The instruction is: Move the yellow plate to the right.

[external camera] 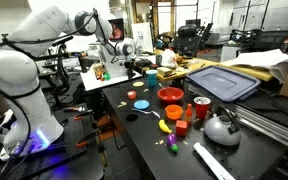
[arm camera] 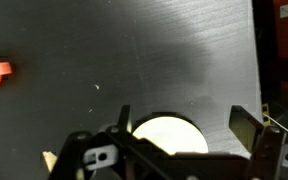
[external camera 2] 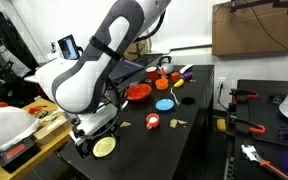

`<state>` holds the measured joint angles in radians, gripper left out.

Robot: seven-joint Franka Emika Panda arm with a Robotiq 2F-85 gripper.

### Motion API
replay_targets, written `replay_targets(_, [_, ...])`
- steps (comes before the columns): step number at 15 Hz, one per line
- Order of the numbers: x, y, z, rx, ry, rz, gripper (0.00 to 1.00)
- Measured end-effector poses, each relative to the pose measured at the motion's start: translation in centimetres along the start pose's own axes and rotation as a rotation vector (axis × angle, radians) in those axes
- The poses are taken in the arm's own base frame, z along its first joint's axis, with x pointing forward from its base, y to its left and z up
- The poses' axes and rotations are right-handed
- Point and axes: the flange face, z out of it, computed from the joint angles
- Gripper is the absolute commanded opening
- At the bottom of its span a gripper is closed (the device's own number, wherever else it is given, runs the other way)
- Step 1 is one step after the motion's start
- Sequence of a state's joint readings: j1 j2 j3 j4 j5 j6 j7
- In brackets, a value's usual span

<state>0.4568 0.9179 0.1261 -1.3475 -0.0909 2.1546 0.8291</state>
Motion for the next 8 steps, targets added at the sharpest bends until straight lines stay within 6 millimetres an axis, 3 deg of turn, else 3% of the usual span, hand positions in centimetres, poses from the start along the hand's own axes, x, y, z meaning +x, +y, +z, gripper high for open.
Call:
replay_targets(5, [3.7, 0.4, 3.5, 0.042, -0.020, 0.094, 1.00])
replay_targets(8, [5.4, 0.5, 3.4, 0.055, 0.009, 0.139, 1.00])
